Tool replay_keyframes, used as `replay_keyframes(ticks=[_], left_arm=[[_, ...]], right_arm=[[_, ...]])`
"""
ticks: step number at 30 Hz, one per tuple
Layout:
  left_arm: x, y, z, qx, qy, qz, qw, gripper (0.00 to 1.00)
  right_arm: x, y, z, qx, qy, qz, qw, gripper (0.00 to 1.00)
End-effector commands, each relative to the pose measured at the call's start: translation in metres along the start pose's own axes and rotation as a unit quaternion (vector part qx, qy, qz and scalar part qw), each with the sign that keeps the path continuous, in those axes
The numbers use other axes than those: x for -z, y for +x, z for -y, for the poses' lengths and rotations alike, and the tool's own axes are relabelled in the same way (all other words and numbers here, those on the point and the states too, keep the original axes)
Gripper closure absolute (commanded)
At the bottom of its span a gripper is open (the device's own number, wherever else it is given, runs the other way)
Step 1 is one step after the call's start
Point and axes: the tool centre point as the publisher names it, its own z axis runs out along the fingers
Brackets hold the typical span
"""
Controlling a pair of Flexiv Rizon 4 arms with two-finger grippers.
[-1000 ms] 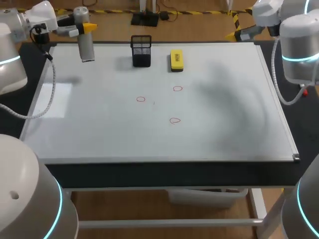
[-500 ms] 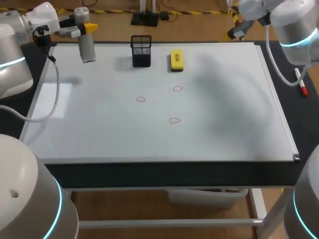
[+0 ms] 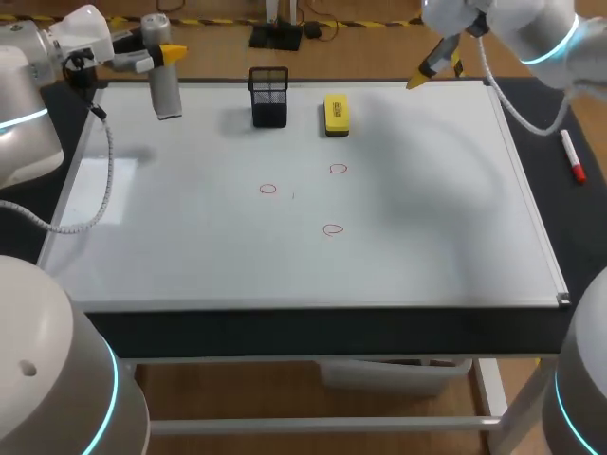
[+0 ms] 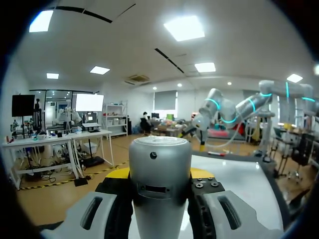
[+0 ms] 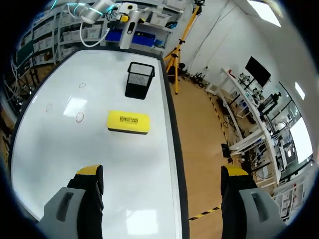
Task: Pick up the inspection probe, press it on each red-marked spot on the whiteboard one by one, put down the probe, pick up the eraser, and wipe off all the red marks.
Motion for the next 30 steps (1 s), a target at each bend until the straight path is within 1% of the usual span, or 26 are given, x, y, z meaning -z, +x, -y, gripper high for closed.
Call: replay_keyframes(ticks=[1, 4, 9, 13, 15, 17, 30], left_arm=[[0.000, 0.001, 0.001, -0.001, 0.000, 0.001, 1.000, 1.00], [0.000, 0.001, 0.001, -0.001, 0.000, 0.001, 1.000, 1.00], [0.000, 0.001, 0.001, -0.001, 0.000, 0.001, 1.000, 1.00], [0.000, 0.001, 0.001, -0.001, 0.000, 0.001, 1.000, 1.00], [0.000, 0.001, 0.001, -0.001, 0.000, 0.001, 1.000, 1.00], [0.000, 0.001, 0.001, -0.001, 0.000, 0.001, 1.000, 1.00], [0.000, 0.001, 0.001, -0.001, 0.000, 0.001, 1.000, 1.00]], right_arm=[[-0.014, -0.009, 0.000, 0.017, 0.020, -0.153, 0.988, 0.00], [-0.020, -0.011, 0.000, 0.029, 0.028, -0.169, 0.985, 0.00], [-0.029, -0.014, -0.001, 0.049, 0.024, -0.200, 0.978, 0.00], [-0.035, -0.014, -0.002, 0.067, 0.030, -0.222, 0.972, 0.00], [-0.036, -0.014, -0.002, 0.071, 0.039, -0.218, 0.972, 0.00], [-0.035, -0.014, -0.002, 0.067, 0.049, -0.200, 0.976, 0.00], [-0.035, -0.014, -0.002, 0.067, 0.049, -0.200, 0.976, 0.00]])
